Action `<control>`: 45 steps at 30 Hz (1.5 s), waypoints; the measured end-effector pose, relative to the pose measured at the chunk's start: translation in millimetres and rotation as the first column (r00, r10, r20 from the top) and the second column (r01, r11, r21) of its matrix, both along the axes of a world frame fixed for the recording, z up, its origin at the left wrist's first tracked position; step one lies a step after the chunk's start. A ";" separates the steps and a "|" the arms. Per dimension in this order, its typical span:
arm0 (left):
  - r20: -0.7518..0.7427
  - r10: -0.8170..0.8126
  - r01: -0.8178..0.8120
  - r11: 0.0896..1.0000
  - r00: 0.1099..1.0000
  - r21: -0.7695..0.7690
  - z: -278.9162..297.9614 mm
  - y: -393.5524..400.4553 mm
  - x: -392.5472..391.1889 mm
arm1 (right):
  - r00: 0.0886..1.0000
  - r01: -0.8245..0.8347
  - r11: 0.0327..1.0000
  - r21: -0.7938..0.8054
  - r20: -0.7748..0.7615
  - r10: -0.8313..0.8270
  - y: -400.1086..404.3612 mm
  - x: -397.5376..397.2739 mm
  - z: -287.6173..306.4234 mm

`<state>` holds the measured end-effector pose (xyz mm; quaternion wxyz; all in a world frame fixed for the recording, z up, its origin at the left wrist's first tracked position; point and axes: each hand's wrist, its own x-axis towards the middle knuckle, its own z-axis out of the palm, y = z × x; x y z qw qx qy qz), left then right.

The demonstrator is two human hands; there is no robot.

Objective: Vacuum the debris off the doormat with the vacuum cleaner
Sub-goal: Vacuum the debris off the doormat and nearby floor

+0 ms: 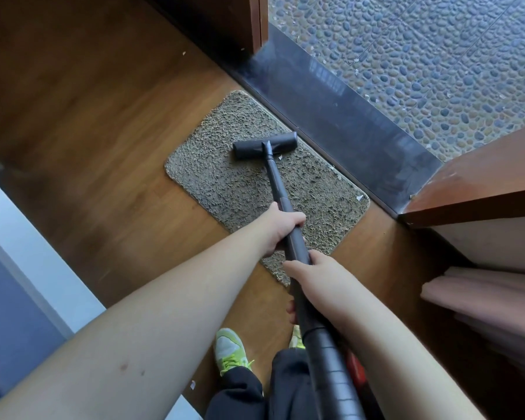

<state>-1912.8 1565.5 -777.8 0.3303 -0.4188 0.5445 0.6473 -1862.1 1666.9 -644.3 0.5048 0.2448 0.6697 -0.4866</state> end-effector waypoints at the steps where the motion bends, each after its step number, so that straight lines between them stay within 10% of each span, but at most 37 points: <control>1: 0.003 -0.004 0.004 1.000 1.000 -0.004 0.1 4.5 2.5 | 1.000 -0.001 1.000 0.005 -0.003 0.001 4.5 1.5 2.7; 31: -0.013 -0.015 0.015 0.999 1.000 0.029 31.8 15.3 91.7 | 0.920 -0.368 0.896 0.249 -0.042 0.390 10.9 80.3 34.6; 45: 0.023 0.020 -0.019 0.999 1.000 -0.041 29.4 22.3 103.3 | 0.952 -0.301 0.945 0.130 -0.011 0.305 25.8 83.2 36.9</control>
